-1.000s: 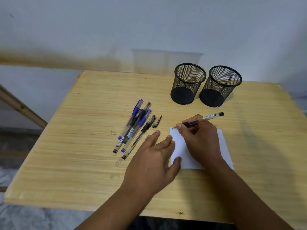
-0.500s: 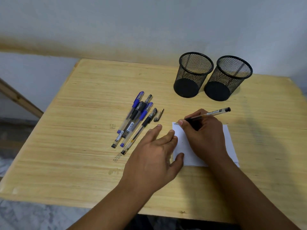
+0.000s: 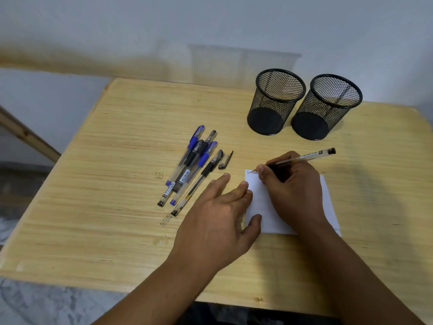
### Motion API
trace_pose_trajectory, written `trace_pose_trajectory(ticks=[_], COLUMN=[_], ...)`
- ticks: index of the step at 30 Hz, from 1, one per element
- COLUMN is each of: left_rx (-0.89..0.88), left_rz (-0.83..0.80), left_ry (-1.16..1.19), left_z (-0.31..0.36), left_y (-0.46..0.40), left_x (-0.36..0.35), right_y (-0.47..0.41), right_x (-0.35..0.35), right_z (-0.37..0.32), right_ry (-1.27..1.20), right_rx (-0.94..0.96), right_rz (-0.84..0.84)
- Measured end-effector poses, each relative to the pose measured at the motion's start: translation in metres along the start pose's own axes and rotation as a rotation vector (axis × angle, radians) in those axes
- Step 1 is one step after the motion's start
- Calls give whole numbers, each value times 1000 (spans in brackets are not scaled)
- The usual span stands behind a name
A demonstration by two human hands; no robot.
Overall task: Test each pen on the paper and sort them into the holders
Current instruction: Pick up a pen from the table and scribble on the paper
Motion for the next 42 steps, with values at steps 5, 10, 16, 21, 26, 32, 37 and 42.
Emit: trace_pose_trajectory(ticks=[5, 10, 16, 21, 26, 32, 37, 42], left_rx=[-3, 0, -1, 5, 2, 6, 14, 17], left_rz=[-9, -13, 6, 10, 14, 3, 6, 12], left_ry=[-1, 2, 5, 22, 12, 8, 21, 16], left_z=[0, 0, 0, 1, 0, 0, -1, -1], left_y=[0, 1, 1, 1, 1, 0, 1, 1], left_x=[1, 1, 1, 1, 0, 0, 0, 0], right_y=[0, 0, 0, 1, 1, 2, 2, 1], right_x=[-2, -1, -1, 0, 0, -1, -1, -2], right_z=[-2, -3, -4, -3, -3, -7, -7, -6], right_ry=[17, 31, 31, 9, -8, 33, 30, 18], right_rx=[5, 2, 8, 22, 4, 5, 14, 22], right_rz=[-11, -20, -15, -11, 33, 2, 8, 13])
Point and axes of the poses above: each hand's wrist, its own y-axis away from the middle knuckle, its own x-axis out of the back of the hand, z = x × y, the point moved 1 cm from there along -y, towards the middle knuckle, and after that the axes turned 13 degrees about x, right-handed, at the moved point
